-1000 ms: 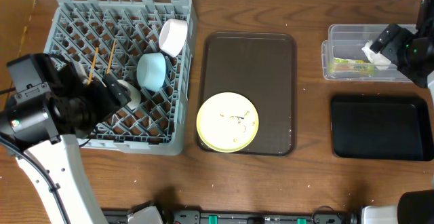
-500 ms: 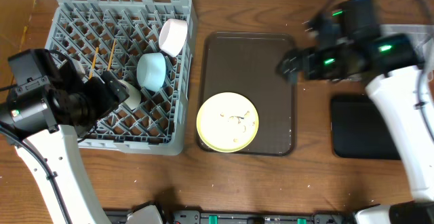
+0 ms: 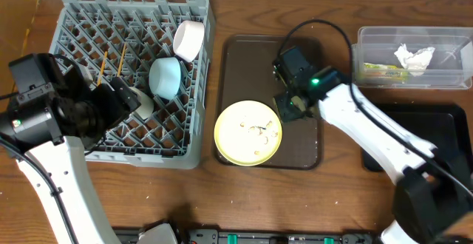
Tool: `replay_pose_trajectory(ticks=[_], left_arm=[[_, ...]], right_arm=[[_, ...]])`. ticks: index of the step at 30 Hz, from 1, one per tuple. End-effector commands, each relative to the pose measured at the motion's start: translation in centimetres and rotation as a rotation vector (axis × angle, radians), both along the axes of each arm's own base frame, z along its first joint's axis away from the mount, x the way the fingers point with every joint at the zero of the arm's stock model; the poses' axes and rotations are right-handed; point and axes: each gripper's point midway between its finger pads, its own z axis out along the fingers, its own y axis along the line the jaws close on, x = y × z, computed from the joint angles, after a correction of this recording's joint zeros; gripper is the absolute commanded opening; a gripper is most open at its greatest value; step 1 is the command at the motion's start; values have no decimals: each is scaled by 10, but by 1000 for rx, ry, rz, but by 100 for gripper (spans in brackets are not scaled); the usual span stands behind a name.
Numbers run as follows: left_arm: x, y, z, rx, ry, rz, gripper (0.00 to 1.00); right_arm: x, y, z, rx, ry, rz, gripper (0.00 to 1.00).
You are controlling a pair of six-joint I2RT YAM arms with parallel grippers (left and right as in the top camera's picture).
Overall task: Sort waste into correct bins and load items into the dishwasher
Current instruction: 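Move the right gripper to the yellow plate rim on the tray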
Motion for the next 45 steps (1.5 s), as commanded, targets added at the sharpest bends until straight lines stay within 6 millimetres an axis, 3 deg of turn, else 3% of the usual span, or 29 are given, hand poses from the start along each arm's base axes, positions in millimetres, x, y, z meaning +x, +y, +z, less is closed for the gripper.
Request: replay_pose_trajectory(ticks=[1,4,8,11,14,20,31,40,42,45], left_arm=[[-1,3,0,7,4,10,93],[-1,3,0,7,5,10,93],[-1,3,0,7,4,10,94],[-1,3,0,7,4,10,94],[-1,3,0,7,5,10,94],[-1,3,0,7,5,10,94],[-1,3,0,7,4,10,94],[-1,3,0,7,5,10,94],[-1,3,0,7,4,10,94],[-1,3,0,7,5,10,94]], right_arm=[[-7,13,-32,13,88,1,45],[-9,14,-51,-6,124,-18,44],[-7,15,-63,-16,137,-19,52],[-7,15,-69,-21,144,-19,51],[-9,14,-76,-30,157,-22,47],[-7,9,-78,-55,153,-61,29],[1,-26,-79,-189,115,-136,25],[30,-91,-66,-279,94,-287,30],[38,-106,-55,-269,101,-306,33],[43,-109,-39,-229,109,-269,44]])
